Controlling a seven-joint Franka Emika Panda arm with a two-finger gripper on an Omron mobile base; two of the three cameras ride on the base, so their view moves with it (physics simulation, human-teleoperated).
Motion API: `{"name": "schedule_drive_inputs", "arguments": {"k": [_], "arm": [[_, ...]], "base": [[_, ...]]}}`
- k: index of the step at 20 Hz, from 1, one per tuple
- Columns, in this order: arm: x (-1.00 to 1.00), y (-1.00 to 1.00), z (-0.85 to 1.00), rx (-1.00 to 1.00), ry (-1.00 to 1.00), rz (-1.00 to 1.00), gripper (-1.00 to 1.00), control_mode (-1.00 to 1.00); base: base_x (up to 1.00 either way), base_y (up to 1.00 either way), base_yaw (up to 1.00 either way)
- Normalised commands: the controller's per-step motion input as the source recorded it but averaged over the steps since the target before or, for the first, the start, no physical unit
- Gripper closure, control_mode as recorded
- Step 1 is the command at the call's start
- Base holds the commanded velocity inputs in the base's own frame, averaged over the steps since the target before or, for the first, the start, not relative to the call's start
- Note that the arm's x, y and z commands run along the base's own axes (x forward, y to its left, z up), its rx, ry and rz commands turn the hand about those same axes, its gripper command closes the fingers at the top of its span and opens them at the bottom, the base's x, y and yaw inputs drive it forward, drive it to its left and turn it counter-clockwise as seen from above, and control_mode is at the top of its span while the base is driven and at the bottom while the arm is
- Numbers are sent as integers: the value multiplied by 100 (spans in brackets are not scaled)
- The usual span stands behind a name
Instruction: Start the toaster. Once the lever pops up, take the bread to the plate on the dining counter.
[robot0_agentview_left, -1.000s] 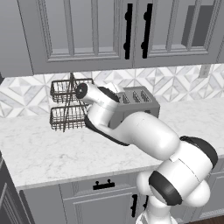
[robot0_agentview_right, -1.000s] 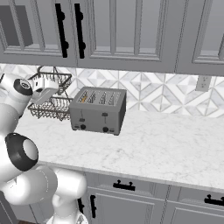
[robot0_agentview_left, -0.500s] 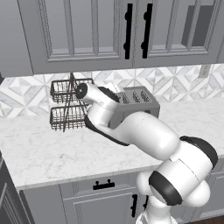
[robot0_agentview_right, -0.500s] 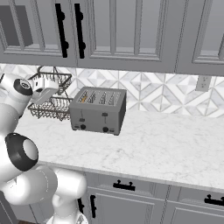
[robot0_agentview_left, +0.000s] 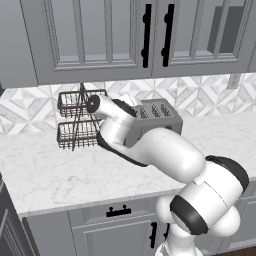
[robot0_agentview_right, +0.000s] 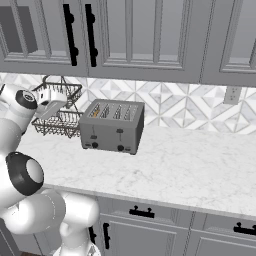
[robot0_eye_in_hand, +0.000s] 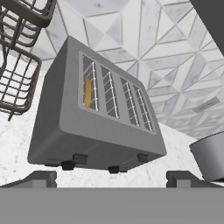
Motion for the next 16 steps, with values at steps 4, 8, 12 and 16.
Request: {"name": "schedule_drive_inputs", "arguments": {"k": [4,8,12,16], "arm": [[0,0,0,0,0,0,-100,-100],[0,0,0,0,0,0,-100,-100],[0,0,0,0,0,0,-100,-100],[0,0,0,0,0,0,-100,-100]], "base": [[0,0,0],[0,0,0],[0,0,0],[0,0,0]]}}
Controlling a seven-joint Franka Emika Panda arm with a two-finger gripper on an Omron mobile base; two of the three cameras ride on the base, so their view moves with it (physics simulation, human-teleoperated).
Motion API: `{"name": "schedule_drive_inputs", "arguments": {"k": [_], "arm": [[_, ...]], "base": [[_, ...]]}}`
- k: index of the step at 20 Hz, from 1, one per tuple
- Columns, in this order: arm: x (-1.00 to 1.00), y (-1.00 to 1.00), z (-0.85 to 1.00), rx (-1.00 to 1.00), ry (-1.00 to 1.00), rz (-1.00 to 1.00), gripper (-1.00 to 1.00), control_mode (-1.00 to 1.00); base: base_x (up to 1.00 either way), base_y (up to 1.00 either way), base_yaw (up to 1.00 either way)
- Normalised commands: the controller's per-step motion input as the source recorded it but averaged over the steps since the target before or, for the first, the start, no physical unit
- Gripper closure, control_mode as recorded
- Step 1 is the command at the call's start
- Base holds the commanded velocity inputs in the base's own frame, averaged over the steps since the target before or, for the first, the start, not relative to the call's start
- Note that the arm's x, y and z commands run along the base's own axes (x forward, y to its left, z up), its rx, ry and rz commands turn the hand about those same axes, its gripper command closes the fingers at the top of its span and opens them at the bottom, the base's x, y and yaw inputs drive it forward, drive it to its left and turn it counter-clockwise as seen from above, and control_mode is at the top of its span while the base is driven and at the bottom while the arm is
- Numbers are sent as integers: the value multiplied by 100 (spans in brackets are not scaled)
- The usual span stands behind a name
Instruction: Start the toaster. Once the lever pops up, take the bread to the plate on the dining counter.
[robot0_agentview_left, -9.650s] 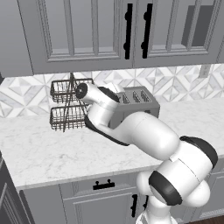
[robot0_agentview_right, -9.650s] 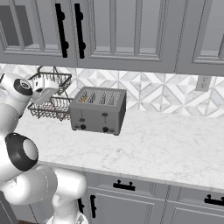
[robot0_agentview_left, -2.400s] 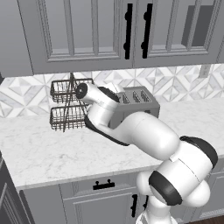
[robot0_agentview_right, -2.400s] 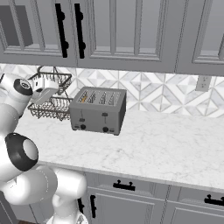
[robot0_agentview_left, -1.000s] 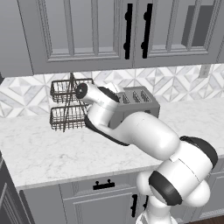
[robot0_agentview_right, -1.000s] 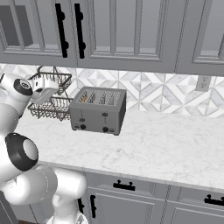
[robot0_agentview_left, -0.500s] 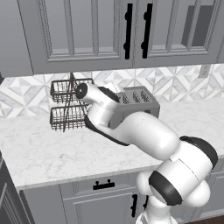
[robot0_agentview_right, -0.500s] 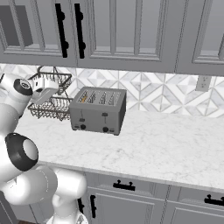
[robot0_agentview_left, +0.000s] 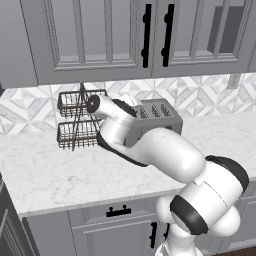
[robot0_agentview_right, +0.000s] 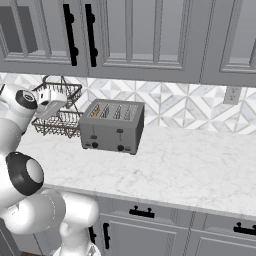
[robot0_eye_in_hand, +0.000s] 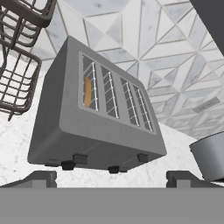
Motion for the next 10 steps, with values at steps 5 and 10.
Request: {"name": "schedule_drive_inputs", "arguments": {"k": [5,10], "arm": [[0,0,0,0,0,0,-100,-100],[0,0,0,0,0,0,-100,-100]], "base": [[0,0,0],[0,0,0]]}}
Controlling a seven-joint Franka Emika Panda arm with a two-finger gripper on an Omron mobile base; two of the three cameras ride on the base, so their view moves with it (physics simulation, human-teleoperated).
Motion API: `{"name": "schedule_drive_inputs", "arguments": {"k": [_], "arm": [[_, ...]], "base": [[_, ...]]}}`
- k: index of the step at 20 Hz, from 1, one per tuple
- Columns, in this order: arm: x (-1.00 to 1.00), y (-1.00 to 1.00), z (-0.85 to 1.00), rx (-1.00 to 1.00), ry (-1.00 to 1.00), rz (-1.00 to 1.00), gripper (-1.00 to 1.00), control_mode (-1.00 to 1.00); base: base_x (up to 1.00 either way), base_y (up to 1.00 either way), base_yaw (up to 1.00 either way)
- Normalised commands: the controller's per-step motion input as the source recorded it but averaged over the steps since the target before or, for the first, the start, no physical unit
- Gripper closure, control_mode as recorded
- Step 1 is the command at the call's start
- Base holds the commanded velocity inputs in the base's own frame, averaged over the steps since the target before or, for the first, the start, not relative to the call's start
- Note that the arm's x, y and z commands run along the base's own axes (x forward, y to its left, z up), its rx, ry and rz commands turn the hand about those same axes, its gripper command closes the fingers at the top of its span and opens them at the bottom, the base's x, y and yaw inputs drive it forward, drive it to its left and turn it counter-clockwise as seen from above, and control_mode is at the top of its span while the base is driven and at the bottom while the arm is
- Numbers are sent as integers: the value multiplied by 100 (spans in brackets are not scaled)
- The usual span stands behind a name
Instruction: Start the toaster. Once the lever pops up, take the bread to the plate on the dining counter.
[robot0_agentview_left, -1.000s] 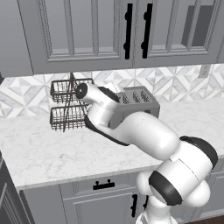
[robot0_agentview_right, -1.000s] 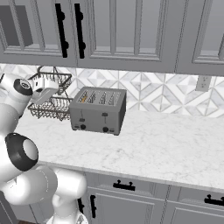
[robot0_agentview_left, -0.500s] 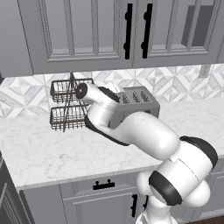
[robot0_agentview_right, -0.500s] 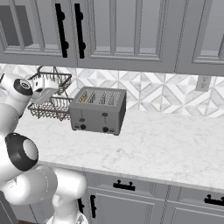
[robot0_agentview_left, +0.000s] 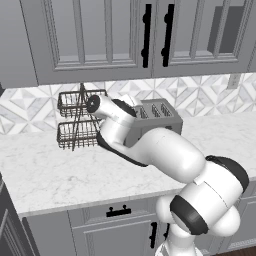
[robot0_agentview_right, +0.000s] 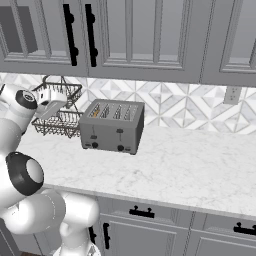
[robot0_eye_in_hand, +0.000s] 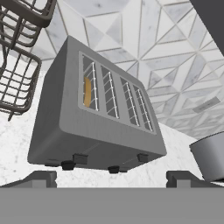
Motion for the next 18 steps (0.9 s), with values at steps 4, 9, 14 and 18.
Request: {"name": "schedule_drive_inputs", "arguments": {"k": [4,9,14,18], "arm": [[0,0,0,0,0,0,-100,-100],[0,0,0,0,0,0,-100,-100],[0,0,0,0,0,0,-100,-100],[0,0,0,0,0,0,-100,-100]], "base": [[0,0,0],[0,0,0],[0,0,0],[0,0,0]]}}
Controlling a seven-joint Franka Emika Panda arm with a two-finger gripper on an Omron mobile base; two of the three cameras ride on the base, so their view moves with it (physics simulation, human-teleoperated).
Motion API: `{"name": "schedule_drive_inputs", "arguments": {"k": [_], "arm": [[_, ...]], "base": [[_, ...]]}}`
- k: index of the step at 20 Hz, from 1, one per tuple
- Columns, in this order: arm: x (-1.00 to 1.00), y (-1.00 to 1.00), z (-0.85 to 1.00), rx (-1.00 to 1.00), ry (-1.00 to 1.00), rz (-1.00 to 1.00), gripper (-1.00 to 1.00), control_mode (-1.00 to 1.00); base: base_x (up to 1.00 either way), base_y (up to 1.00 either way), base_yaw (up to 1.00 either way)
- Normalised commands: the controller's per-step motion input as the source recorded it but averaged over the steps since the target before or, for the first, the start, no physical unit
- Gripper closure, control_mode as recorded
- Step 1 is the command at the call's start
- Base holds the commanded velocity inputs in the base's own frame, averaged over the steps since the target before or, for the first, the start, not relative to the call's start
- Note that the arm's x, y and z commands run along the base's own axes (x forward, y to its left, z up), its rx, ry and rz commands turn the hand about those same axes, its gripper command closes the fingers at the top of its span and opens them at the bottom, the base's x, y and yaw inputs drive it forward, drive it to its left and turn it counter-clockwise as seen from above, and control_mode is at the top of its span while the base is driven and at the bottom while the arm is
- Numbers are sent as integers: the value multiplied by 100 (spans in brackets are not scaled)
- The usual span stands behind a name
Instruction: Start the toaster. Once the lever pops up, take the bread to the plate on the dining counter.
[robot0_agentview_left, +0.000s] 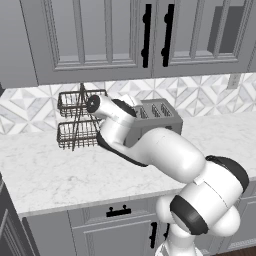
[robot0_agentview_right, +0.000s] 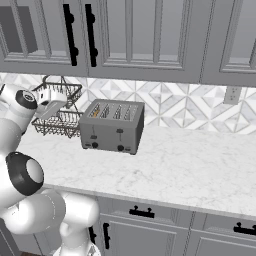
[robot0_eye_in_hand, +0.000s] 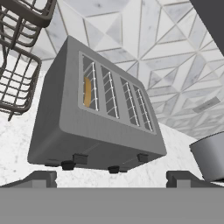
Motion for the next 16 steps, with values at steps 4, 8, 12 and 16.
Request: {"name": "schedule_drive_inputs", "arguments": {"k": [4,8,12,16], "arm": [[0,0,0,0,0,0,-100,-100],[0,0,0,0,0,0,-100,-100],[0,0,0,0,0,0,-100,-100],[0,0,0,0,0,0,-100,-100]], "base": [[0,0,0],[0,0,0],[0,0,0],[0,0,0]]}}
